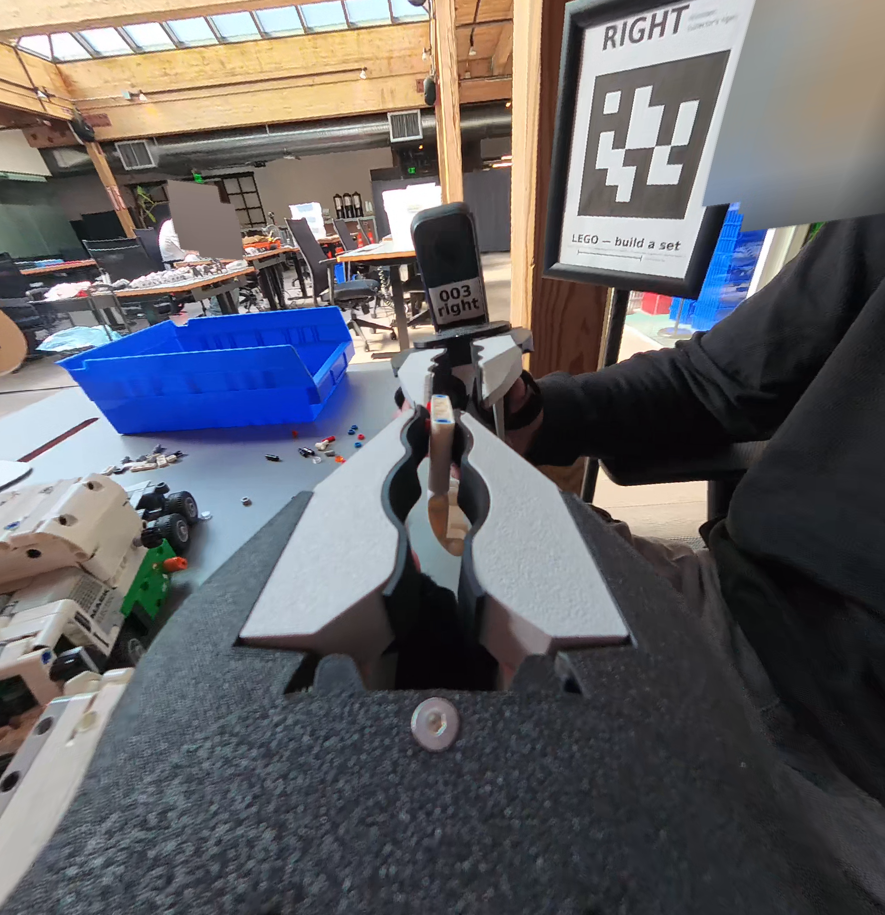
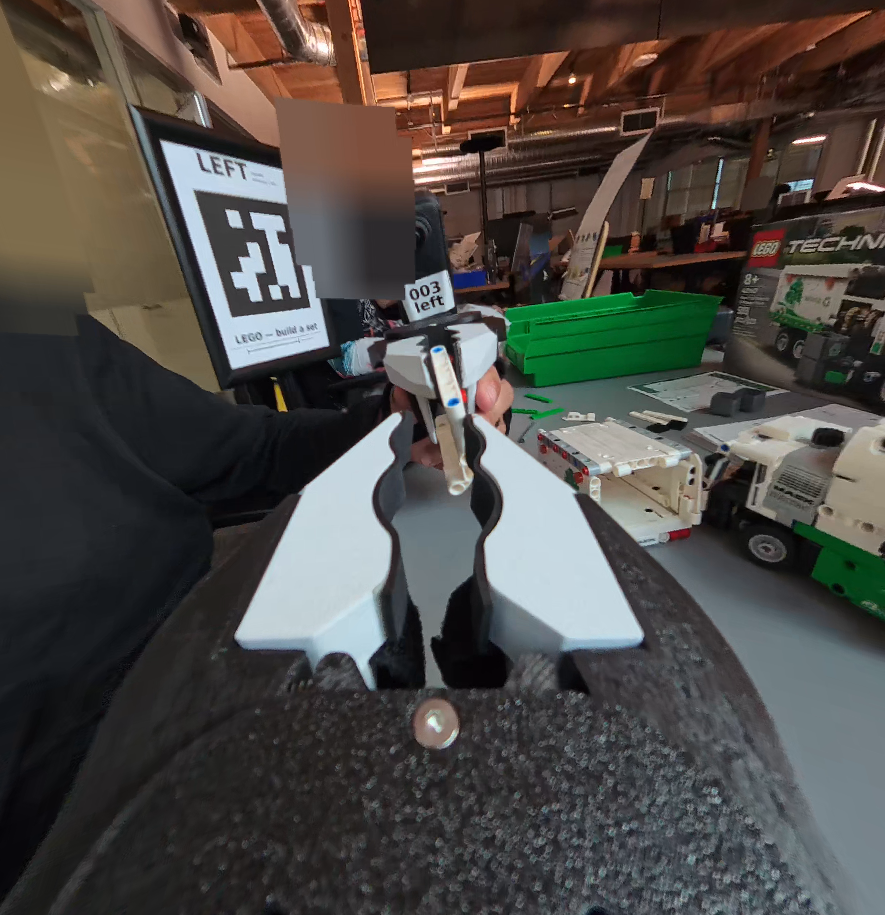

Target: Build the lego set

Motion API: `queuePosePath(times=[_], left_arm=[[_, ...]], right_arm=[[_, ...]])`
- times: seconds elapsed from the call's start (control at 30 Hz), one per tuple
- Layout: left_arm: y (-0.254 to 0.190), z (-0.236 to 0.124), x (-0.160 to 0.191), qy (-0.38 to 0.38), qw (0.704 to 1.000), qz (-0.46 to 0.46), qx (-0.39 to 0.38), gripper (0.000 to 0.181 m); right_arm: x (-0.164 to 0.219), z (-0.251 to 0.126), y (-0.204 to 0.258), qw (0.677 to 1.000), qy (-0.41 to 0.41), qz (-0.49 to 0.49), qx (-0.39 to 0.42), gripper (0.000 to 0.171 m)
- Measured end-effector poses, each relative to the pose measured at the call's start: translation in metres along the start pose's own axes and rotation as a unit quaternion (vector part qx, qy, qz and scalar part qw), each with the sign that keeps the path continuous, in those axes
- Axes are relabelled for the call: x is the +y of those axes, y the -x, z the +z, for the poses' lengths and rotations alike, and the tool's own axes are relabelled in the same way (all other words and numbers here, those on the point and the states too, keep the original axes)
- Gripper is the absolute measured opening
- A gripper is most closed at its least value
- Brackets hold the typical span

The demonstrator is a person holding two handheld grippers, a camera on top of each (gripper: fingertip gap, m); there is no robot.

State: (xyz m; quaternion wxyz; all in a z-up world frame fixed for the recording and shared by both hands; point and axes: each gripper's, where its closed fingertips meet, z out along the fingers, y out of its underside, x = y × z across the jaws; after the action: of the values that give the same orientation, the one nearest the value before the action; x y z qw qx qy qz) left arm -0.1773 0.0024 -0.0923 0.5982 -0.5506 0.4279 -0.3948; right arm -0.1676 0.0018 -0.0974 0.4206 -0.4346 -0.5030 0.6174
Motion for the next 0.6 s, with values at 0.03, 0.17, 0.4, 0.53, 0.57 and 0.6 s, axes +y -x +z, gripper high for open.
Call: queuePosePath(times=[0.03, 0.17, 0.4, 0.53, 0.57, 0.6], left_arm=[[-0.001, 0.000, -0.001, -0.004, 1.000, -0.007, 0.006, 0.006], [-0.004, 0.003, 0.001, -0.002, 1.000, -0.019, 0.016, 0.006], [-0.005, 0.002, -0.006, -0.031, 0.998, -0.052, 0.025, 0.006], [-0.008, -0.004, -0.024, -0.094, 0.986, -0.123, 0.067, 0.007], [-0.008, -0.006, -0.026, -0.098, 0.986, -0.116, 0.064, 0.007], [-0.007, -0.006, -0.028, -0.102, 0.988, -0.103, 0.055, 0.007]], right_arm=[[0.002, 0.002, -0.002, 1.000, 0.014, -0.021, 0.015, 0.017], [0.008, 0.004, -0.007, 0.996, 0.038, -0.065, 0.052, 0.012], [0.006, 0.011, 0.001, 1.000, -0.001, -0.004, 0.007, 0.006], [-0.006, 0.022, 0.006, 0.993, -0.097, 0.061, -0.010, 0.007], [-0.008, 0.023, 0.006, 0.993, -0.103, 0.058, -0.006, 0.006], [-0.011, 0.023, 0.006, 0.992, -0.110, 0.054, -0.003, 0.006]])
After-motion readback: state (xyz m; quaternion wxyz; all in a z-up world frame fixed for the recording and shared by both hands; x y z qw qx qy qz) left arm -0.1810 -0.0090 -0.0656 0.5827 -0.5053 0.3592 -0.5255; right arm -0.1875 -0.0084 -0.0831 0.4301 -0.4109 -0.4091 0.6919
